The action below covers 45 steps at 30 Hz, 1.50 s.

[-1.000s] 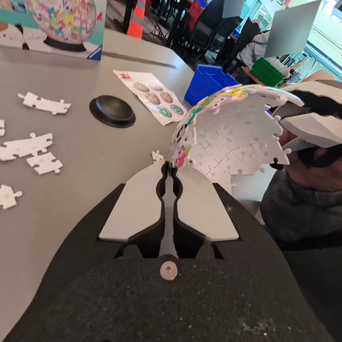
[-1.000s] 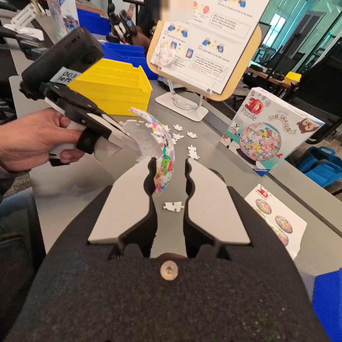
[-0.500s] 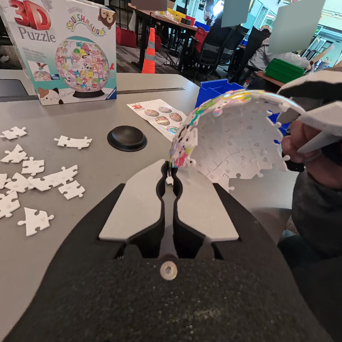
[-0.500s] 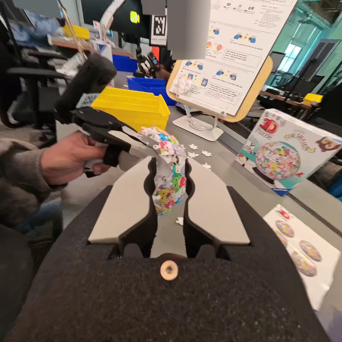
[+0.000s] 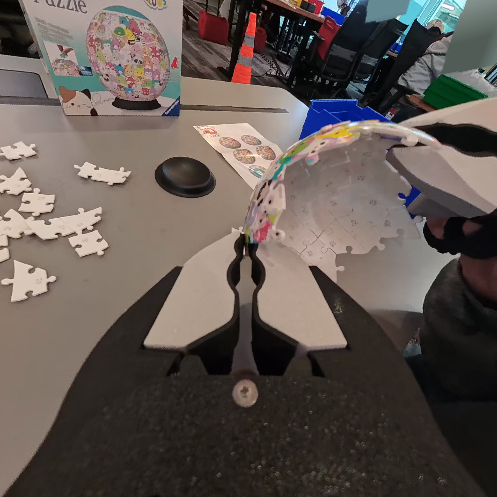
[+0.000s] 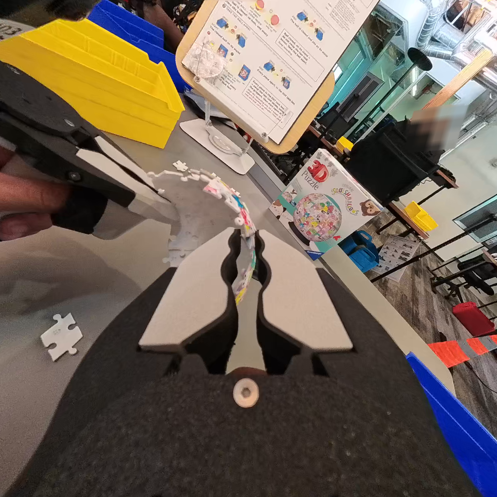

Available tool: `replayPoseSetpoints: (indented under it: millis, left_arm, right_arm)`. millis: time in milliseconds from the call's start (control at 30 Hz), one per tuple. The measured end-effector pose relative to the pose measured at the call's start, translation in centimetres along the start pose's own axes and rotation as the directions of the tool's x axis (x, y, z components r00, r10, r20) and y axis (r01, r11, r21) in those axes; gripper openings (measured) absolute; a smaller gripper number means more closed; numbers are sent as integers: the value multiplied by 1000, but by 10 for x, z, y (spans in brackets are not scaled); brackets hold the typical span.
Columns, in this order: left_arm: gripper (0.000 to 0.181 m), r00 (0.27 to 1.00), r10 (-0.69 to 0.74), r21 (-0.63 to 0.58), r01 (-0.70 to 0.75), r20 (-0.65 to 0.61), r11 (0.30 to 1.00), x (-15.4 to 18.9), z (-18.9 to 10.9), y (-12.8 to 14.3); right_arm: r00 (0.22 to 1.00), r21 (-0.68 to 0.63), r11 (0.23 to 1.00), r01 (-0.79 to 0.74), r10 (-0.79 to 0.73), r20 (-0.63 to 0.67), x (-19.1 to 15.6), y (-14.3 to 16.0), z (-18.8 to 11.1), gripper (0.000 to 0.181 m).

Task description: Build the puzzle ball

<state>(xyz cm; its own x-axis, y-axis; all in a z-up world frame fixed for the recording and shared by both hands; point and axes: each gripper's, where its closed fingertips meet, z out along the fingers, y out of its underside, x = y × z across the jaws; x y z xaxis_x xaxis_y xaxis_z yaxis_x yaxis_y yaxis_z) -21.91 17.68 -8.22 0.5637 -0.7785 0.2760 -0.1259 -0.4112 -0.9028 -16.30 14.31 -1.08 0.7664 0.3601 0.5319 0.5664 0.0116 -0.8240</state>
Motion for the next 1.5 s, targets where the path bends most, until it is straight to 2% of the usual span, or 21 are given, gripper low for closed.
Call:
replayPoseSetpoints:
  millis: [1500]
  left_arm:
    - [2, 997, 63, 16, -64, 42, 998, 15, 7, 9]
  right_arm:
    - [993, -71, 997, 37, -45, -113, 16, 16, -1, 4]
